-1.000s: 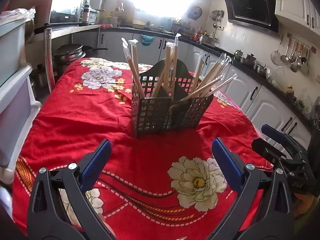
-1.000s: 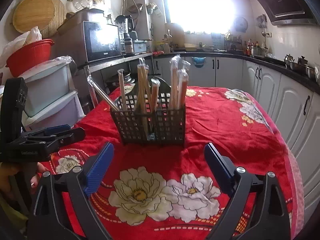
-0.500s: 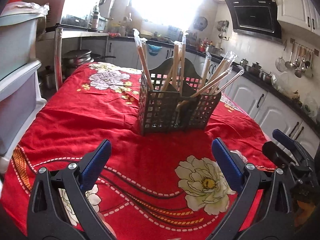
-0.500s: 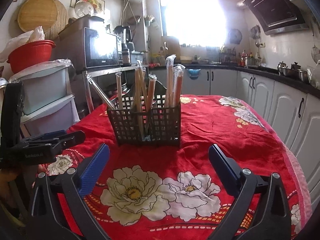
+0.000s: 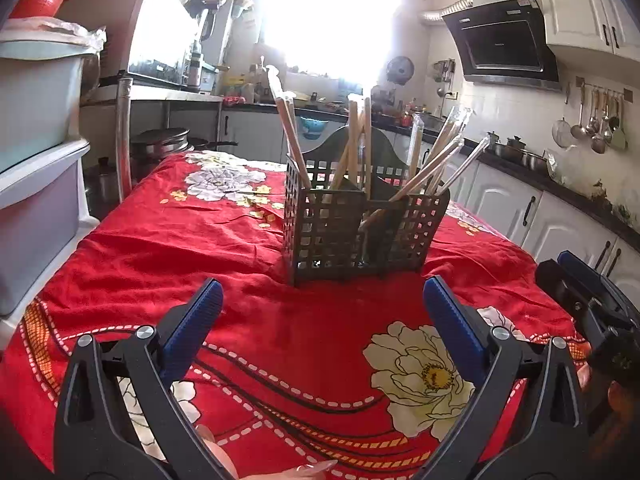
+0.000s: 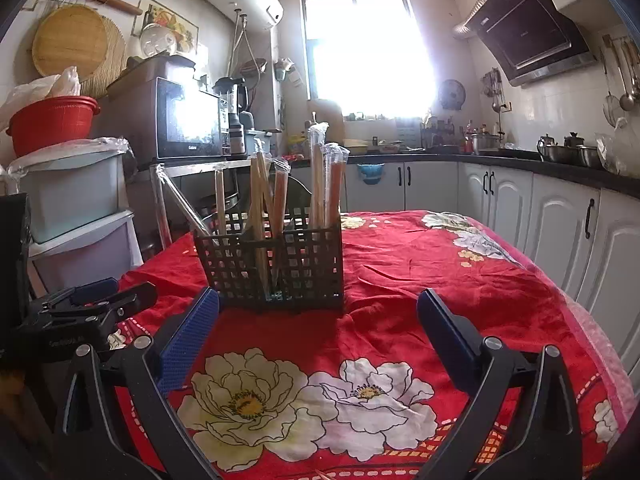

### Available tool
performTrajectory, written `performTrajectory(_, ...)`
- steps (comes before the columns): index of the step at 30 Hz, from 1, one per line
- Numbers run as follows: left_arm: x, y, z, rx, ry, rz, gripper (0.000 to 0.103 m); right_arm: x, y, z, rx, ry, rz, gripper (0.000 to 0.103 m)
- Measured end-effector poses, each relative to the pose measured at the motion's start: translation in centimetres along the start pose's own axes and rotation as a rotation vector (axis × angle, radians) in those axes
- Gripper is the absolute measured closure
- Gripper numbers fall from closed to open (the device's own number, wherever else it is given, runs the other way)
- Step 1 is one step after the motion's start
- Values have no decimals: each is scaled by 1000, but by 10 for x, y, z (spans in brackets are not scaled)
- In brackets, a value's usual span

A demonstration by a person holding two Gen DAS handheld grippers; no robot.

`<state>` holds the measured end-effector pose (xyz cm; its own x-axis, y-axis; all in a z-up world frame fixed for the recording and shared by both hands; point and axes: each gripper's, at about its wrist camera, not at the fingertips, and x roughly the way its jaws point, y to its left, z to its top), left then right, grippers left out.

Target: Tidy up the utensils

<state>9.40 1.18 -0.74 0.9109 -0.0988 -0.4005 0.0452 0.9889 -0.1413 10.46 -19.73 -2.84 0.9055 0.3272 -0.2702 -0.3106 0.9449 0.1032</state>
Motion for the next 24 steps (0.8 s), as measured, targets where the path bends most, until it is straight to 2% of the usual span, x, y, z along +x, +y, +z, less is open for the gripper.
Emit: performTrajectory(24,-3,5,-1,-18,-15,0,10,-5,0,-2,16,-4,9,6)
